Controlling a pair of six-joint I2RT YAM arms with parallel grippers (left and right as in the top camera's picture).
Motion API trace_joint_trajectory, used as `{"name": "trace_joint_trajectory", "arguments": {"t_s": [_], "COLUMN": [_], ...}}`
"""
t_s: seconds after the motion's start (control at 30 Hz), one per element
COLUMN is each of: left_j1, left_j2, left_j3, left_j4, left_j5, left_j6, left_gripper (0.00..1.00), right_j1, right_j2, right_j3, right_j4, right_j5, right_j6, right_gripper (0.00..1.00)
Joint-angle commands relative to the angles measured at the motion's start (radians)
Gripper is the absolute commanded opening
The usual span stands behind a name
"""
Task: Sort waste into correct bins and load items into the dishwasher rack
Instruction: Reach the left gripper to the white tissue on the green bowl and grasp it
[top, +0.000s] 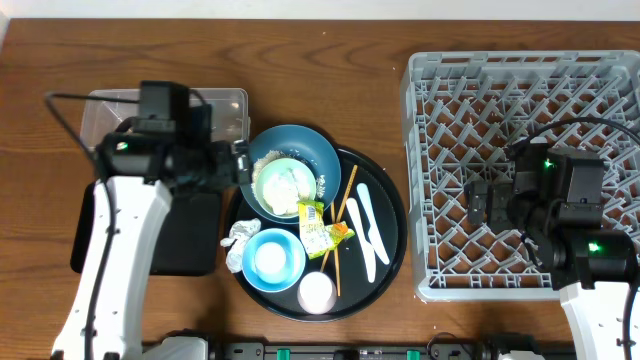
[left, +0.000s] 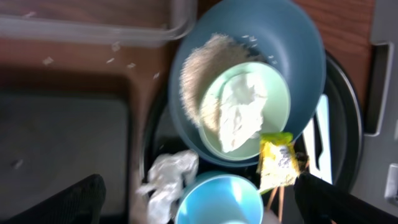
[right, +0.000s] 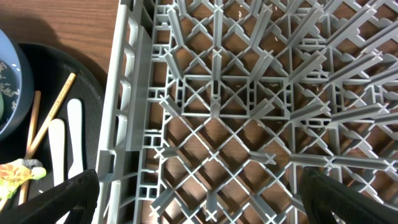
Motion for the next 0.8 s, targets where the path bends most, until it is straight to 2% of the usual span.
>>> {"name": "trace_joint_trajectory", "arguments": {"t_s": [0.0,0.13,0.17,0.2,0.3,0.67,0.77], "left_j1": [-0.063,-0.137,-0.157,-0.171,-0.208,-0.238,-0.238], "left_j2": [0.053,0.134,0.161,0.18,0.241,0.402,0.425], "left_j3": [0.015,0.015,0.015,0.015,0.015,0.015,0.014], "left_j4": [0.02,0.05,0.06,0.067,0.087,0.119,0.127], "left_j5": [0.023,0.023,0.023,0.023,0.023,0.022,0.023], "left_j6": [-0.018,-0.018,-0.018,-0.018,-0.018,-0.018,-0.018], "left_gripper": [0.98,0.99,0.93,0.91,0.9,0.83,0.73], "right_j1": [0.016,0.016,0.016,0.016,0.016,0.016,0.016], "right_j2": [-0.003,-0.003,-0.003,-0.003,-0.003,-0.003,-0.003], "right_j3": [0.019,0.019,0.019,0.019,0.019,0.019,0.019], "right_j4": [-0.001,-0.009,-0.011,-0.012,-0.012,-0.011,-0.011], "right_j5": [-0.009,-0.009,-0.009,-0.009,-0.009,-0.009,-0.009], "right_j6": [0.005,0.011,0.011,0.011,0.011,0.011,0.011], "right_gripper": [0.99,0.99,0.99,0.99,0.99,0.99,0.99]}}
